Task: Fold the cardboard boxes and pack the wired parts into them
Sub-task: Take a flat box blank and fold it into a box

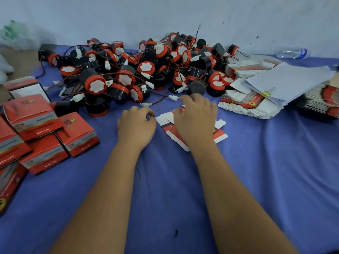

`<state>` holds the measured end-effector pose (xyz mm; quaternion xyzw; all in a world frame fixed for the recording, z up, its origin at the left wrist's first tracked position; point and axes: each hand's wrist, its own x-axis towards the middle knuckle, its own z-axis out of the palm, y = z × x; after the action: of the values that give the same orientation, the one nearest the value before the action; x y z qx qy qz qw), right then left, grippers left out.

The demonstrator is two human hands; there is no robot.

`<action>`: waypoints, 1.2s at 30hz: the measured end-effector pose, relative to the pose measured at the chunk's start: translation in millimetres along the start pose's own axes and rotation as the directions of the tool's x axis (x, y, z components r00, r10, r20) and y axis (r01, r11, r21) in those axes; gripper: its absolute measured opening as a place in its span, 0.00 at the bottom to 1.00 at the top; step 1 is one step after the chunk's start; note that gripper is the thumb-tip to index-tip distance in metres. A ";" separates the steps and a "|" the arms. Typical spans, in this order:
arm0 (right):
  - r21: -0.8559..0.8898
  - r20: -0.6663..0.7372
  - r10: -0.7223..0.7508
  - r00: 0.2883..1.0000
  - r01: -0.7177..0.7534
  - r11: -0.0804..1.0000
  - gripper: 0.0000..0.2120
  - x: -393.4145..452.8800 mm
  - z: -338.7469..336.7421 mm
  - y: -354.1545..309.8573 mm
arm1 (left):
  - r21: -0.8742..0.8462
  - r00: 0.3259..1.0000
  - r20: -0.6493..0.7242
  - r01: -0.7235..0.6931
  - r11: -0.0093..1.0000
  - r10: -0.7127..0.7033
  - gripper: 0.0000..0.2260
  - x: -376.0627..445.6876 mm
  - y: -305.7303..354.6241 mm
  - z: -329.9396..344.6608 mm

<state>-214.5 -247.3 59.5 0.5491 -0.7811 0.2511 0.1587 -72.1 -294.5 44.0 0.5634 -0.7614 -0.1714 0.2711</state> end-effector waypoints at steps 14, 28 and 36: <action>0.709 0.512 0.352 0.783 -0.617 0.342 0.06 12.1 -20.2 38.7 | -0.063 0.999 0.051 -0.008 0.998 0.011 0.21 2.0 8.2 4.4; 0.854 0.483 -0.160 0.861 -0.503 -0.133 0.11 8.8 -25.5 25.3 | 0.069 0.970 -0.199 -0.125 0.990 0.136 0.26 -8.7 13.6 -4.8; 0.862 0.451 -0.476 0.755 -0.506 0.015 0.24 -0.3 -20.9 11.3 | -0.278 0.924 -0.362 -0.230 0.933 0.120 0.35 -13.4 25.0 -20.8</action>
<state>-225.6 -232.1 74.1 0.5304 -0.3707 0.5138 -0.5633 -75.7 -273.2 71.7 0.4627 -0.7136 -0.1661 0.4990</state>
